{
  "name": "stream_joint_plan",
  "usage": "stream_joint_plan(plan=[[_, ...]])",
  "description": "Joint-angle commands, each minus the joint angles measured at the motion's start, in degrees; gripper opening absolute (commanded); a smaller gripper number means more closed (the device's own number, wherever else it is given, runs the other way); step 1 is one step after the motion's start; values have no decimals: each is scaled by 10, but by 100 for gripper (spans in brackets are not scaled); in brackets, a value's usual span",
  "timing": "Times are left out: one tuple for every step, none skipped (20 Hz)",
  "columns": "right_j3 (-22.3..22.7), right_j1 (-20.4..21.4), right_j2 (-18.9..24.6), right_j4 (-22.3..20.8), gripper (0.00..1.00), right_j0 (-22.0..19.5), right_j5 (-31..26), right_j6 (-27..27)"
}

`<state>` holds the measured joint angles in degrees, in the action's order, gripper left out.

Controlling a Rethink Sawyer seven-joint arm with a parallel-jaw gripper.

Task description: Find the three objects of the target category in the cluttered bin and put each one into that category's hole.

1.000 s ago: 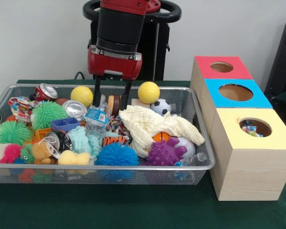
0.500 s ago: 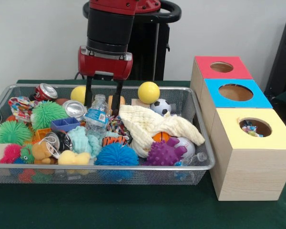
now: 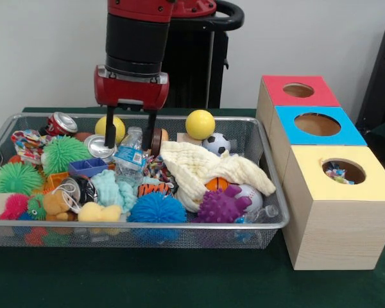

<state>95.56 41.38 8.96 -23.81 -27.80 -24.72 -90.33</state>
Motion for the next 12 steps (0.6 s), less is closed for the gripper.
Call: stream_joint_plan(plan=[[-36, -15, 92, -46, 100, -45, -114, 176], [-40, -13, 97, -48, 100, -51, -122, 182], [-43, -13, 103, -50, 100, -57, -130, 188], [-46, -13, 109, -52, 100, -64, -135, 193], [-49, -14, 114, -54, 100, -70, -141, 198], [-53, -16, 119, -56, 100, -75, -148, 203], [-57, -16, 124, -58, 100, -81, -155, 208], [-61, -17, 130, -60, 100, -86, -162, 213], [-64, -18, 135, -63, 100, -91, -167, 217], [-69, -19, 140, -65, 100, -97, -174, 223], [-73, -19, 145, -68, 100, -102, -180, 228], [-78, -20, 150, -70, 100, -107, -187, 234]])
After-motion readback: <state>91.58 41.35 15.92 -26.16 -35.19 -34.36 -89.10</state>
